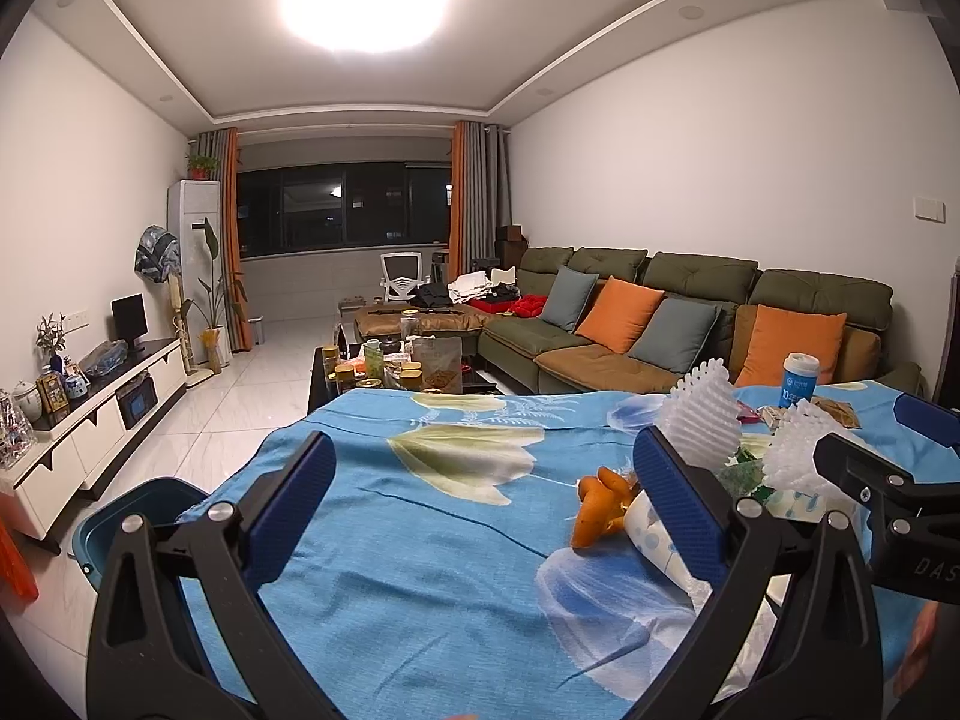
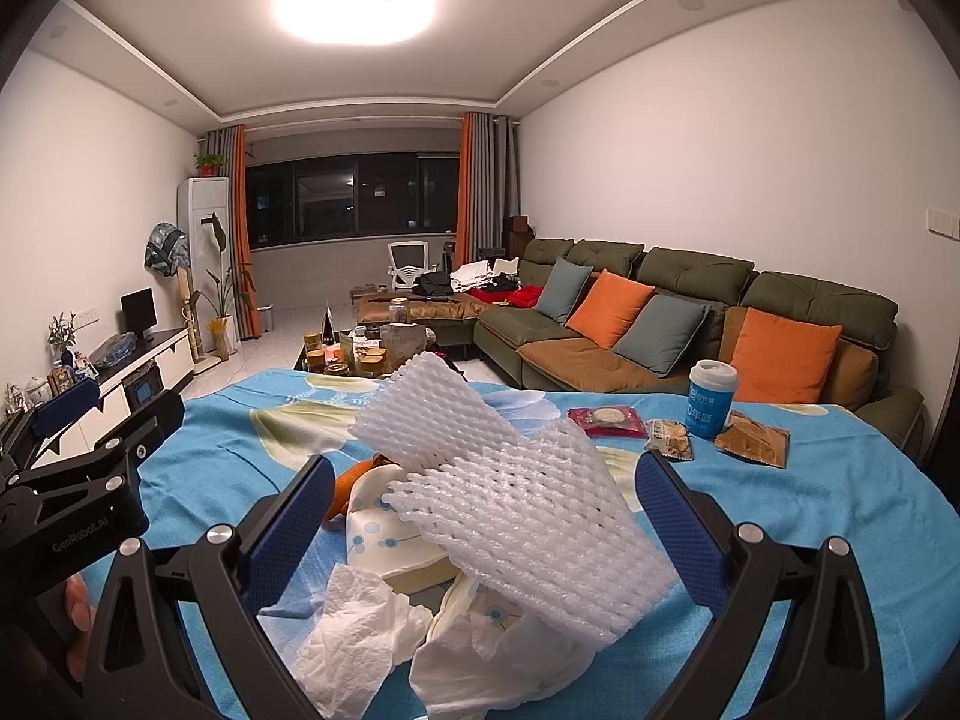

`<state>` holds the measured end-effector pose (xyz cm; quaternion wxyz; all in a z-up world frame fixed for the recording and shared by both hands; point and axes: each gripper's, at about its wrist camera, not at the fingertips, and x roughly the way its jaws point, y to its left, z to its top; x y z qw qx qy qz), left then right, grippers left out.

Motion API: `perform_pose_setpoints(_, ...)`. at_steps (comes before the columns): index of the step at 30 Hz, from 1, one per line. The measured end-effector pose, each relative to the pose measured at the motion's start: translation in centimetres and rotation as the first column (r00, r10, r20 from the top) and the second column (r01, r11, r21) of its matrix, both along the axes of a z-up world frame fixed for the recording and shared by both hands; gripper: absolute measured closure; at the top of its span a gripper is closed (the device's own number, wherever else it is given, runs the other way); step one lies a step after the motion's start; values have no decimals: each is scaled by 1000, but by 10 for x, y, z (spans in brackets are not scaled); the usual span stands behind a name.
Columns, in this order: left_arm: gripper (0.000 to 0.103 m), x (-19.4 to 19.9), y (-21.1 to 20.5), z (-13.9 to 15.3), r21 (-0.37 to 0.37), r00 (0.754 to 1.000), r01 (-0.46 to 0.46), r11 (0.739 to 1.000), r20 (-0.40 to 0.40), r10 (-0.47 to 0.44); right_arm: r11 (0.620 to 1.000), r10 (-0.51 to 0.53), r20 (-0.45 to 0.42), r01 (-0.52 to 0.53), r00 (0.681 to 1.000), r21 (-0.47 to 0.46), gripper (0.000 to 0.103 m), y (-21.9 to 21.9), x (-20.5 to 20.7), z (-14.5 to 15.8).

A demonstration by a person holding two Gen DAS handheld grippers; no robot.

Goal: Collect trash

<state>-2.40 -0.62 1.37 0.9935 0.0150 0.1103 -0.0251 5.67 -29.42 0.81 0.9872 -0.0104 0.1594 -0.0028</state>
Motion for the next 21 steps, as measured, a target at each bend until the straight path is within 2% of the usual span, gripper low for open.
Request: perform_pose_setpoints(21, 5, 12, -5, -13, -2, 1000, 26, 1000, -18, -26, 1000, -21, -18, 21, 1000, 5, 6, -10, 2, -5)
